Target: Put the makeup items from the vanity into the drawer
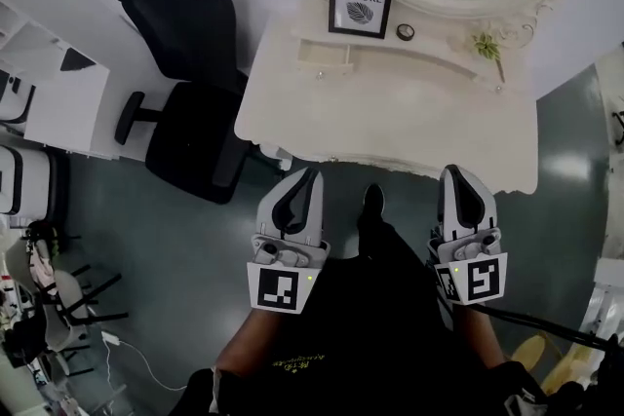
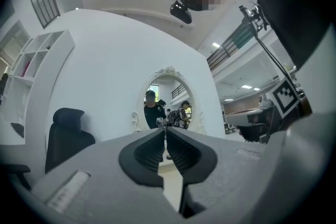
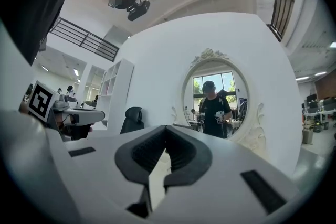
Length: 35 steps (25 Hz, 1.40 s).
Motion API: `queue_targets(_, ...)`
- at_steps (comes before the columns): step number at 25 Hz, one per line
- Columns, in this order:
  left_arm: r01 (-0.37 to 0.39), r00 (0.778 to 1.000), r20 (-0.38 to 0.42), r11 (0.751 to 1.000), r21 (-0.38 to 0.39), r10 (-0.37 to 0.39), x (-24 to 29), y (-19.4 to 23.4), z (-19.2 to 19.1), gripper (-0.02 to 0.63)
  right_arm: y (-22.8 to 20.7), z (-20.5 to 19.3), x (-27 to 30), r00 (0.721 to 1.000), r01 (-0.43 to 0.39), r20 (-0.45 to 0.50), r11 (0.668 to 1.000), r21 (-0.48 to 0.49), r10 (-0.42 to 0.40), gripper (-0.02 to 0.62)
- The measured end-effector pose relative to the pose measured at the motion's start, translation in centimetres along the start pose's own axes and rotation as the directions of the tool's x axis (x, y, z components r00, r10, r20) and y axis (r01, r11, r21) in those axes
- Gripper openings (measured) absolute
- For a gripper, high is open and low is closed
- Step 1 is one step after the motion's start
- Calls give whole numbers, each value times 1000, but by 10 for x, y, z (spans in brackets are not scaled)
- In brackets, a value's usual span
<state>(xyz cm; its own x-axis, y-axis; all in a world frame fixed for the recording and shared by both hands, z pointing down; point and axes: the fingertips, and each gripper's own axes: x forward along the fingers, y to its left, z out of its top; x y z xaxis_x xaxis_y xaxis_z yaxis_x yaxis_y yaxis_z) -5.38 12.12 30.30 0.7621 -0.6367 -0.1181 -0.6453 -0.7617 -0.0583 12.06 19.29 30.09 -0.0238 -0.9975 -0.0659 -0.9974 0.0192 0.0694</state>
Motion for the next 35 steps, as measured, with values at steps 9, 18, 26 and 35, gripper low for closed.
queue_targets(9,-94,996,-5,995,19,94,134,18,3,26,-117,16,123,995,-85,39,995,-50,87,0)
queue_targets(18,-52,998,-19,998,31,53,185,37,1,26,-135,11,163,998,-59,16,998,-38,60,0)
queue_targets(26,-52,998,-37,998,20,53,191,48,-6,26,-139,16,173,996,-41,85,998,38,38,337)
queue_targets(35,-67,997,-49,998,10,67,192,55,-10,26,-146,-7,197,997,-82,-7,996,-34,82,383)
